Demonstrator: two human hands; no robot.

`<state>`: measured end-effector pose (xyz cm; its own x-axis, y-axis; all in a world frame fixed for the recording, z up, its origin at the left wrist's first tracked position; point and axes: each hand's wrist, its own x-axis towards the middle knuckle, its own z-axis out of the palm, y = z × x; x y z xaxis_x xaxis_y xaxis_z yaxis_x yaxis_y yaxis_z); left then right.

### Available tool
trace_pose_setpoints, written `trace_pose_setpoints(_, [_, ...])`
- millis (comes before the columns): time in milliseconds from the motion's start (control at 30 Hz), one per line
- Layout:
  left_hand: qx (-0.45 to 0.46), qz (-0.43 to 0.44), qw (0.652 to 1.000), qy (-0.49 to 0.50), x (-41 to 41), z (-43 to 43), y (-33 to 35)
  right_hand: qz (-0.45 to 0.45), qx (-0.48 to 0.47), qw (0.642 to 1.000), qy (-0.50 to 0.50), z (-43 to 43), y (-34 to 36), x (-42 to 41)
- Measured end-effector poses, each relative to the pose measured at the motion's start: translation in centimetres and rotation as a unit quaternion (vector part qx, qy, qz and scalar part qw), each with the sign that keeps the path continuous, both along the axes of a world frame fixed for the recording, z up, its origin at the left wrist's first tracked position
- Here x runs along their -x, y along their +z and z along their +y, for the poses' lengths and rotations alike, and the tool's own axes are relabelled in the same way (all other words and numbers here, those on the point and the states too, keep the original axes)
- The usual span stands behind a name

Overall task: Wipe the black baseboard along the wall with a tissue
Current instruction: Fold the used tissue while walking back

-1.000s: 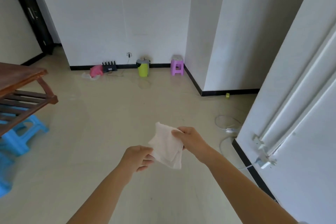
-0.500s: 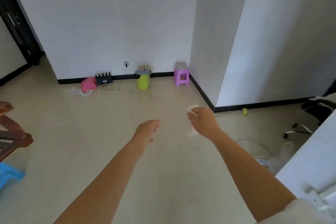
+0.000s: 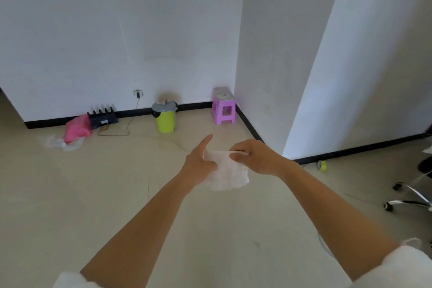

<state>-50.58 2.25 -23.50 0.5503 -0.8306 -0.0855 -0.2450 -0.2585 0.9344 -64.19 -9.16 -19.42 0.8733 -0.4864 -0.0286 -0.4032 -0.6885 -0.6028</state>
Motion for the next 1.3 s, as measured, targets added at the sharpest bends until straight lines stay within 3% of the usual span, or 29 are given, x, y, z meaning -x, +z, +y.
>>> trace_pose_setpoints(167, [-0.046, -0.081, 0.996, -0.018, -10.6, -9.4, 0.9, -0.018, -0.001, 1.0, -0.017, -10.7, 0.2, -9.9])
trace_pose_setpoints(367, [-0.078, -0.102, 0.991, 0.03, -25.2, -21.7, -0.2, -0.016, 0.038, 0.998, -0.038, -24.9, -3.7, -23.1])
trace_pose_setpoints(533, [-0.099, -0.114, 0.988, 0.032, -37.7, -33.0, -1.8, -0.007, 0.013, 0.998, -0.065, -36.2, -6.4, -35.6])
trace_pose_setpoints(833, [-0.108, -0.072, 0.99, 0.048, -53.6, -54.8, -2.7, -0.035, -0.027, 0.989, -0.14, -56.2, -7.0, -50.7])
trace_pose_setpoints(1300, [-0.131, -0.012, 0.991, 0.021, -73.6, -91.9, -7.3, 0.032, -0.041, 0.982, -0.183, -93.1, -10.7, -70.8])
